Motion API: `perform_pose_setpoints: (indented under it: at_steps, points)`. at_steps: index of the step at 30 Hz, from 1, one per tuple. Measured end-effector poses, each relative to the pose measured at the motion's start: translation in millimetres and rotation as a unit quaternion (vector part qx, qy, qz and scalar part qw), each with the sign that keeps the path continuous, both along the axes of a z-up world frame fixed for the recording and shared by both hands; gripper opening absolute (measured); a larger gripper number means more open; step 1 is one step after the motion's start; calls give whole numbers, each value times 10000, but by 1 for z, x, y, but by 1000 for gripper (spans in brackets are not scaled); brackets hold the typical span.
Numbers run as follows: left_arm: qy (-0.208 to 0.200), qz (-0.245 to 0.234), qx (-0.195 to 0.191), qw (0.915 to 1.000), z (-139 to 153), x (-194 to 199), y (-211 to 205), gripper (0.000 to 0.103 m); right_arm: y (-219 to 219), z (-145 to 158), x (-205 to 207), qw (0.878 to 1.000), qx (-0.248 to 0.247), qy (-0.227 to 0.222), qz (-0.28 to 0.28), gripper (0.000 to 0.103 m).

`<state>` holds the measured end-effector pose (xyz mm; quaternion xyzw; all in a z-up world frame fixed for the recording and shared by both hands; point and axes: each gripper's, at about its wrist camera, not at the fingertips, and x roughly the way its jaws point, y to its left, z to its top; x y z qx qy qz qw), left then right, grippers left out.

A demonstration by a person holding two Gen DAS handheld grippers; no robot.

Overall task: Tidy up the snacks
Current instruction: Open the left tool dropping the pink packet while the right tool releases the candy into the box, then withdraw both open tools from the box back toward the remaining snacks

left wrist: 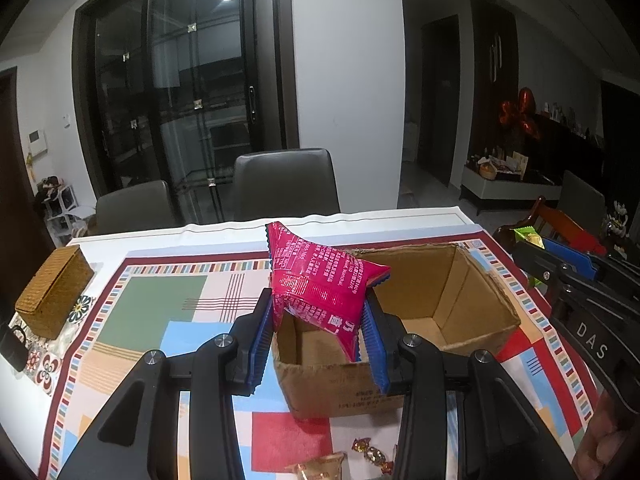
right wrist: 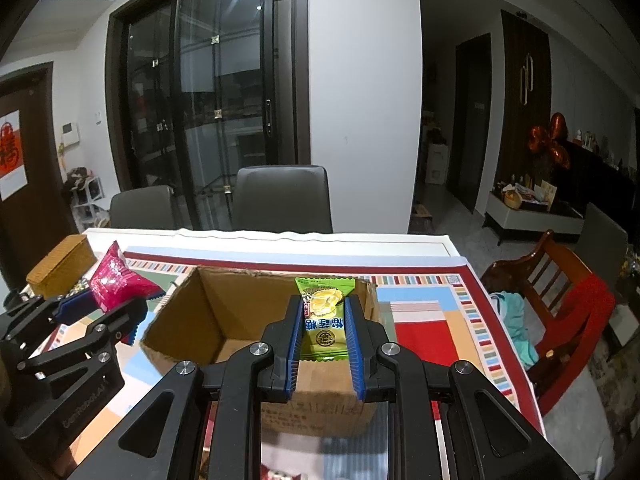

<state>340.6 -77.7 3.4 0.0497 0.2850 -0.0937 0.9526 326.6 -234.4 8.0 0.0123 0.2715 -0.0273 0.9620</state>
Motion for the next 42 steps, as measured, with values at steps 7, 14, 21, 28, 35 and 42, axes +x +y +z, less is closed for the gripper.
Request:
perform_pose_setpoints:
  at_steps: [7, 14, 21, 28, 35, 42]
  points:
    - [154, -25, -47, 9999, -8, 22, -3, 41, -1, -7, 18, 9999, 15, 117, 13, 22]
    - [292, -41, -69, 9995, -16, 37, -4, 42, 5, -12, 34, 9998, -14, 207, 55, 22]
    - [321, -97, 2, 9994, -20, 44, -8, 46, 4, -18, 45, 9995, 1, 313, 76, 22]
    - [250, -38, 128, 9996, -20, 44, -7, 70, 5, -17, 46, 9996, -88, 264, 33, 60]
    - [111, 228, 144, 9996, -13, 36, -1, 87, 0, -11, 42, 9997, -122, 173, -111, 77]
    - [0, 242, 162, 9996, -6, 25, -2, 91, -4, -3, 32, 9998, -78, 68, -186, 77]
